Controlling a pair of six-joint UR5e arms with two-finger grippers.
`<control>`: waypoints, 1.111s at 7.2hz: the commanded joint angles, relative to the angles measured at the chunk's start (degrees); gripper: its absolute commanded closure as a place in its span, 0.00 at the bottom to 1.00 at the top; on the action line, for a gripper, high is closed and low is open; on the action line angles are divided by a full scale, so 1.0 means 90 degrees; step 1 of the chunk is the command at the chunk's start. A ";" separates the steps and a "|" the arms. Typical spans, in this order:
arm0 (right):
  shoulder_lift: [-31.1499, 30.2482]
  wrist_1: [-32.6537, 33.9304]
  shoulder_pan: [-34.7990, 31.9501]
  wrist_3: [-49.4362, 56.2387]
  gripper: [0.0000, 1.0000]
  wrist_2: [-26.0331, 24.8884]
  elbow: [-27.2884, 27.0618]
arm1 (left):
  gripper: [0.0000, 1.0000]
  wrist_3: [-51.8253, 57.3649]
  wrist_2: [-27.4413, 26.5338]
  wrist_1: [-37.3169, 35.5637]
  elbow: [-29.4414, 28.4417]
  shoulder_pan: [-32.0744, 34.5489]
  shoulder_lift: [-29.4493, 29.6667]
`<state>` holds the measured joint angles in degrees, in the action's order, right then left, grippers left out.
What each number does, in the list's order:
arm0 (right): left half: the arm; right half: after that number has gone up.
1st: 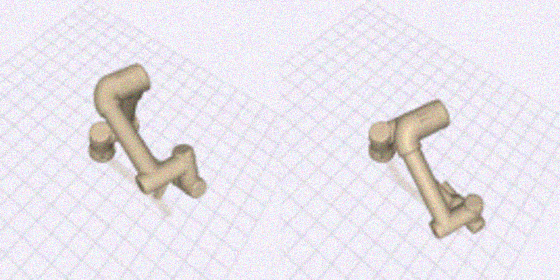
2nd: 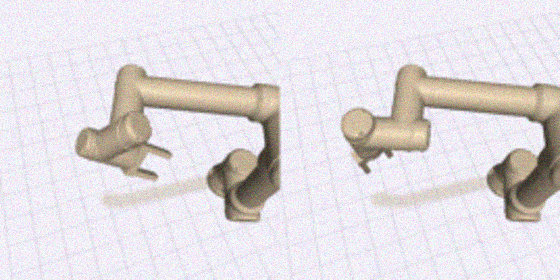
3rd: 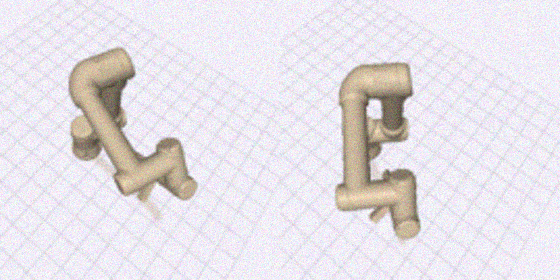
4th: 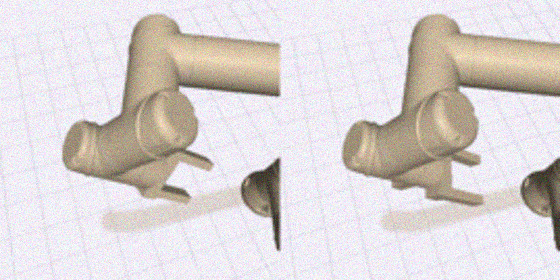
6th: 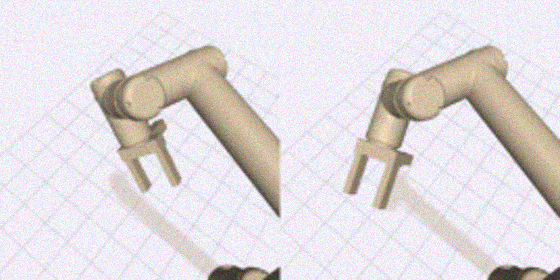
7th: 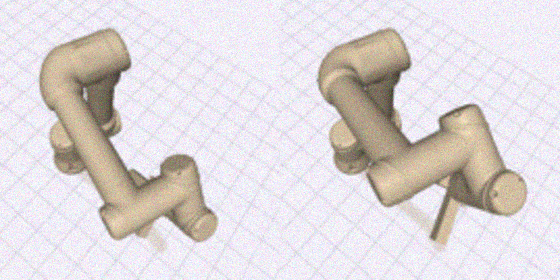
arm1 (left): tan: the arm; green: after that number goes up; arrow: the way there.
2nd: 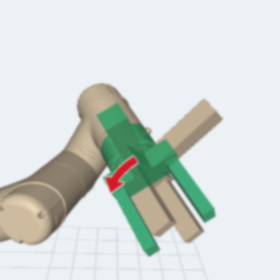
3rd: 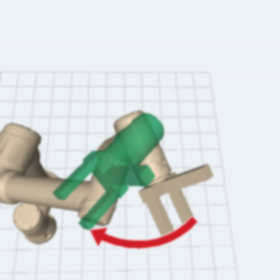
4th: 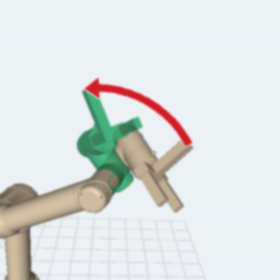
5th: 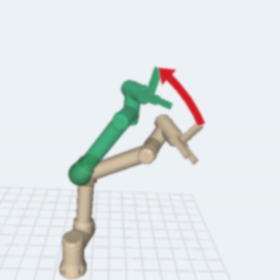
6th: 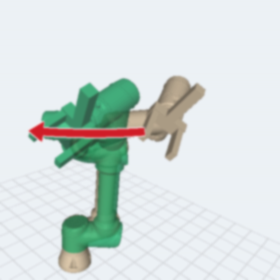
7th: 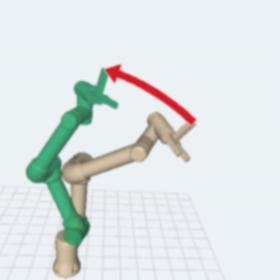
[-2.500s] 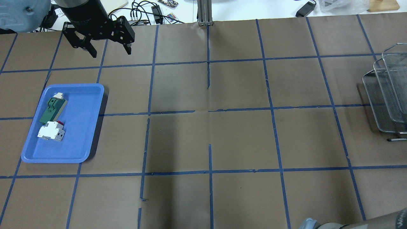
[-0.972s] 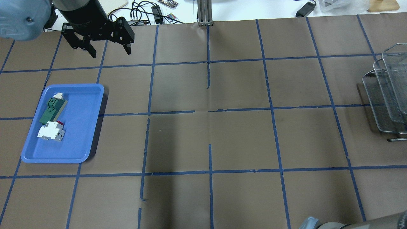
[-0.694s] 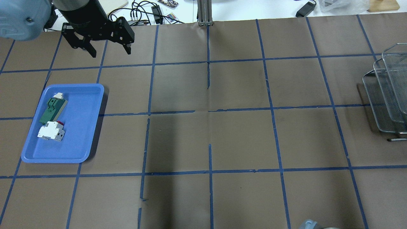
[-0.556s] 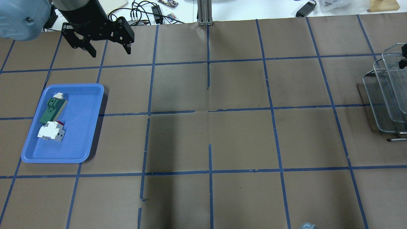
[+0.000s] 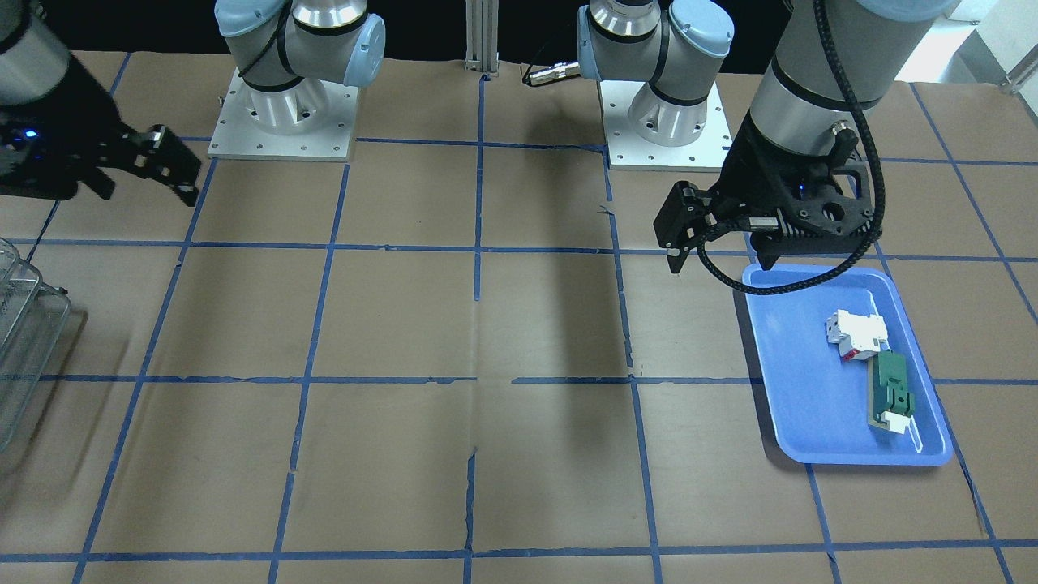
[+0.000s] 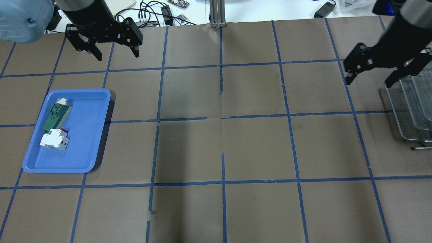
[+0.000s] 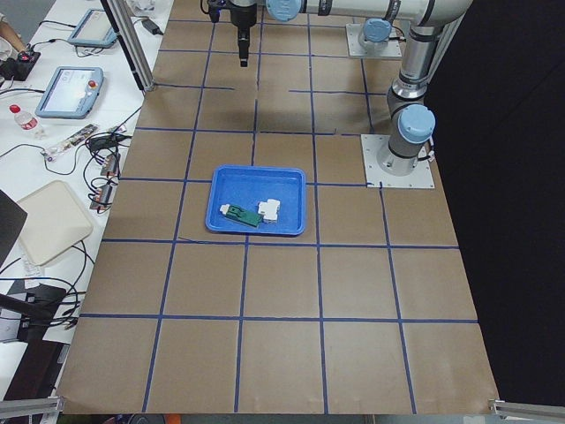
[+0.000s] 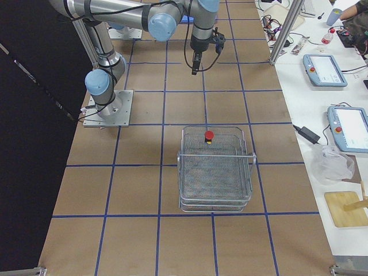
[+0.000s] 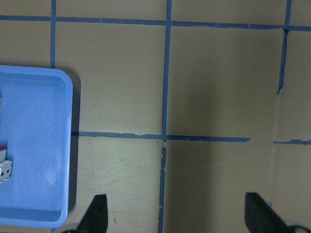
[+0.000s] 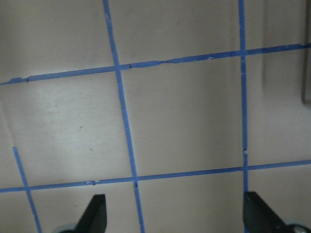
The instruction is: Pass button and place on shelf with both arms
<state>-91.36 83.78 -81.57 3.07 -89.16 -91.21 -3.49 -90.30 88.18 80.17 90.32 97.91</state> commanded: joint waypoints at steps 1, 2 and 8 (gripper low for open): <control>-0.0015 0.0018 -0.1216 -0.1079 0.00 -0.0045 -0.0109 | 0.00 0.0006 0.0004 0.0007 -0.0002 -0.0006 -0.0010; -0.0063 0.0027 -0.1307 -0.1044 0.00 -0.0093 -0.0274 | 0.00 -0.0003 0.0014 0.0007 -0.0002 -0.0016 -0.0010; -0.0298 0.0330 -0.0878 -0.0897 0.00 -0.0084 -0.0373 | 0.00 -0.0003 0.0004 0.0007 -0.0002 -0.0006 -0.0010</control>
<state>-93.99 86.49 -89.91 -5.06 -90.05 -94.48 -3.51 -90.26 88.24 80.16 90.23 97.83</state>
